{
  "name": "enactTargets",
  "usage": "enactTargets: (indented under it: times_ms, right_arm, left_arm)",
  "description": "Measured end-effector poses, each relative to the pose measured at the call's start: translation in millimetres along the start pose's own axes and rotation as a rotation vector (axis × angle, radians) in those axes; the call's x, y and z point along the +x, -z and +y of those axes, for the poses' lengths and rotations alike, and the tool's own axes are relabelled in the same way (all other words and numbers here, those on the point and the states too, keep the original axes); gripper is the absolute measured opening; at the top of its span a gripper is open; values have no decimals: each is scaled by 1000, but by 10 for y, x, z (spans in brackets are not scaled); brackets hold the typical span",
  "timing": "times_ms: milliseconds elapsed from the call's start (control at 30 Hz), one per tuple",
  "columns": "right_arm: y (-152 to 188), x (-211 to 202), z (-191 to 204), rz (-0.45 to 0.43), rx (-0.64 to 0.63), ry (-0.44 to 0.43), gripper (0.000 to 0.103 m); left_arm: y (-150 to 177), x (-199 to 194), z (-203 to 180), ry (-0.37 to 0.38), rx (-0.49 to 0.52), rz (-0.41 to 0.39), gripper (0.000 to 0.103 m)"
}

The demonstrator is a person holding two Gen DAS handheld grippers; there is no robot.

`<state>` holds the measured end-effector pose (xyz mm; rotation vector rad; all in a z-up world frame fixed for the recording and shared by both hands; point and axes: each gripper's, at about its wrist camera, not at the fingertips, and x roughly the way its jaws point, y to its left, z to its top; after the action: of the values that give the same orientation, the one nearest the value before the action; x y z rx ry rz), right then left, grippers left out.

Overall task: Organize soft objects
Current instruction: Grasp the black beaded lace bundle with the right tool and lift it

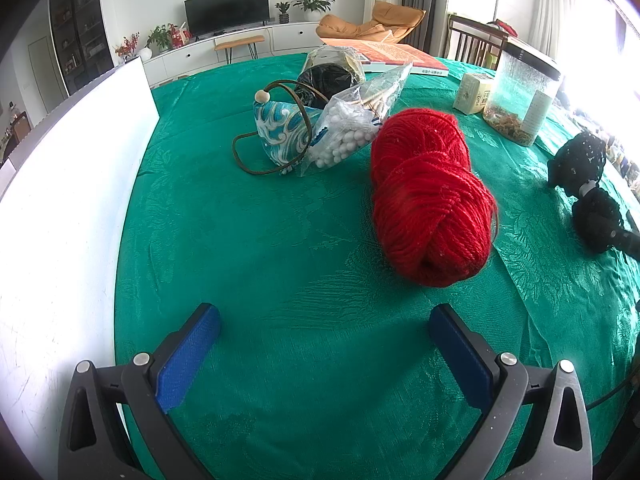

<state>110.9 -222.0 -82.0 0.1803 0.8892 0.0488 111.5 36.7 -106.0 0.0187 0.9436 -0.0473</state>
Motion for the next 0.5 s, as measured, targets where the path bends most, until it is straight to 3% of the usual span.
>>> enactTargets:
  times_ms: [167,500]
  right_arm:
    - [38,59,89,32,-107,81,79]
    - [67,76,97,48,-134,99,83]
  left_arm:
    - [0,0,1,0,0,0,103]
    - [1,0,4,0,0,0,103]
